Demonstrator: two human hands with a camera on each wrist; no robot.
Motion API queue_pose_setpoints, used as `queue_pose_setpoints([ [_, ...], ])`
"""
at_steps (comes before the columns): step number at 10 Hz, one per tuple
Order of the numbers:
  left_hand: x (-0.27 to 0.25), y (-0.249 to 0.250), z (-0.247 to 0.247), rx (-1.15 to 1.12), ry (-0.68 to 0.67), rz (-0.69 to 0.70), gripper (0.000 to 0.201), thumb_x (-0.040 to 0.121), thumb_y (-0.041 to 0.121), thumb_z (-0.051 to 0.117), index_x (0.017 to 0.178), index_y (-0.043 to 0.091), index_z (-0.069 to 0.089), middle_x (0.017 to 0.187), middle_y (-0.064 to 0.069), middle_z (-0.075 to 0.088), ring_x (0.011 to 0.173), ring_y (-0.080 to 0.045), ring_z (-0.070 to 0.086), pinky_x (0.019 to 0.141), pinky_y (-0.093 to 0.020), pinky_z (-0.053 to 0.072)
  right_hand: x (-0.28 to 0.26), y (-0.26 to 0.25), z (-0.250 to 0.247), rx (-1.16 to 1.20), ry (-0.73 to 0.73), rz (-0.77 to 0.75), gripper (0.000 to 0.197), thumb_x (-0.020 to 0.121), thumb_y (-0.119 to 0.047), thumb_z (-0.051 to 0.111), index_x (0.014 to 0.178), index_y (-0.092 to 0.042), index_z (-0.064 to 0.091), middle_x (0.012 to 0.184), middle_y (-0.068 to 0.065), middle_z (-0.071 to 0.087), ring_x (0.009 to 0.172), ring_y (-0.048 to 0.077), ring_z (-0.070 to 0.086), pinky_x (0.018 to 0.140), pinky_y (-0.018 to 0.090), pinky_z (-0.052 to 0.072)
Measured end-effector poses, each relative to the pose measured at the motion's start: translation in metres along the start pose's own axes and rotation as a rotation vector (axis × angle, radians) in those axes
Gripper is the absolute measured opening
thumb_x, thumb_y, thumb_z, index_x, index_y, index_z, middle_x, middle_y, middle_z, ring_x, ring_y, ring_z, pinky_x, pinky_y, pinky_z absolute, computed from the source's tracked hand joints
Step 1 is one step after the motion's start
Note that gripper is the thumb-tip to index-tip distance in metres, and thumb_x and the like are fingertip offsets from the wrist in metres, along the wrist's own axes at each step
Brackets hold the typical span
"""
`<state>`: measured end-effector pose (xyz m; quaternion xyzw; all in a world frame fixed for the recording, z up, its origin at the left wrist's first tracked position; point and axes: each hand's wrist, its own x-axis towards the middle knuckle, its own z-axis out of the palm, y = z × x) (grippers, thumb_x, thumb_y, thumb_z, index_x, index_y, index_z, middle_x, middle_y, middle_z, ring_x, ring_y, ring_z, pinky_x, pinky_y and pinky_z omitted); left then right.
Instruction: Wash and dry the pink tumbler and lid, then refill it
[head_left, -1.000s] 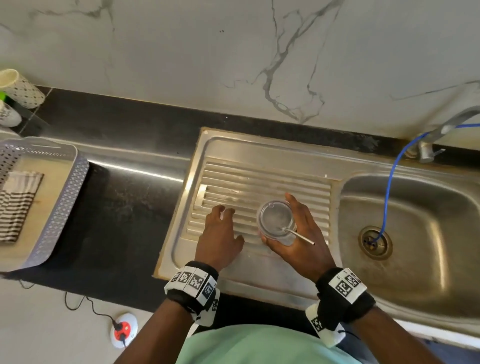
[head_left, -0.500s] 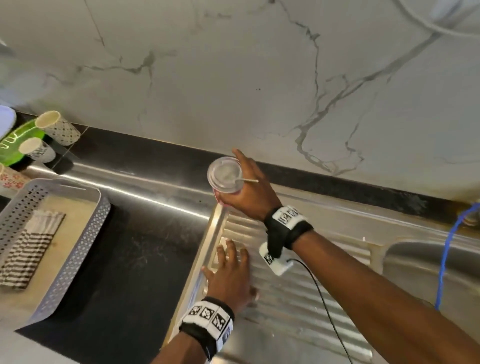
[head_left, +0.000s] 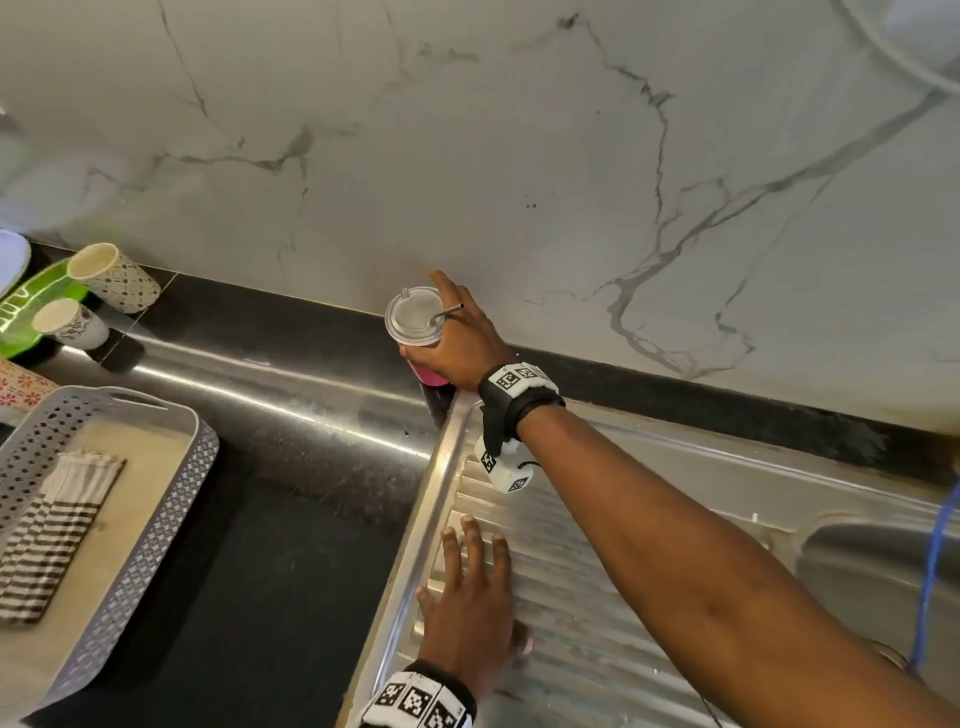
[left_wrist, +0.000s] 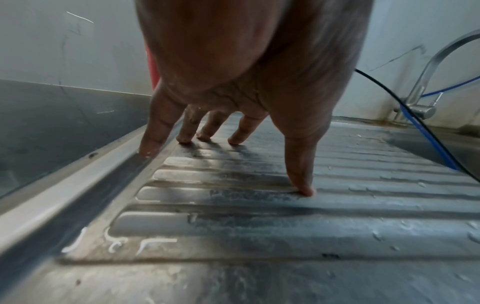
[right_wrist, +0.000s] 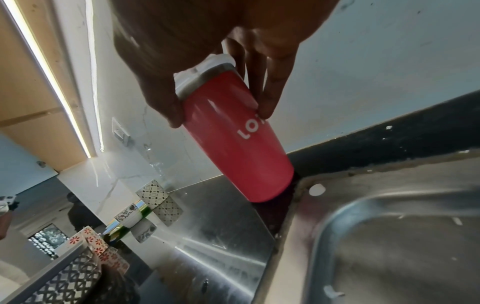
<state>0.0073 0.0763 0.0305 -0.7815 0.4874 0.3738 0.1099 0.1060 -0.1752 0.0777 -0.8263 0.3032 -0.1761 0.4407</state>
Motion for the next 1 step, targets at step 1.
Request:
queue_pose_setpoints([
  [1, -0.0028, 0.0006, -0.0032, 0.021, 0.008, -0.003, 0.111, 0.099, 0.053, 0.067, 0.169, 0.02, -0.013, 0.171, -0.012, -0.036, 0.157, -0.04, -0.031, 0.124, -0.074, 0.023, -0.0072, -0.0002, -0.004, 0.021, -0.052, 0.033, 0.125, 0.075, -0.042, 0.09, 0.165, -0.021, 0.006, 0.164, 0.007, 0.026, 0.142, 0.03, 0.046, 0.118, 0.039, 0.04],
])
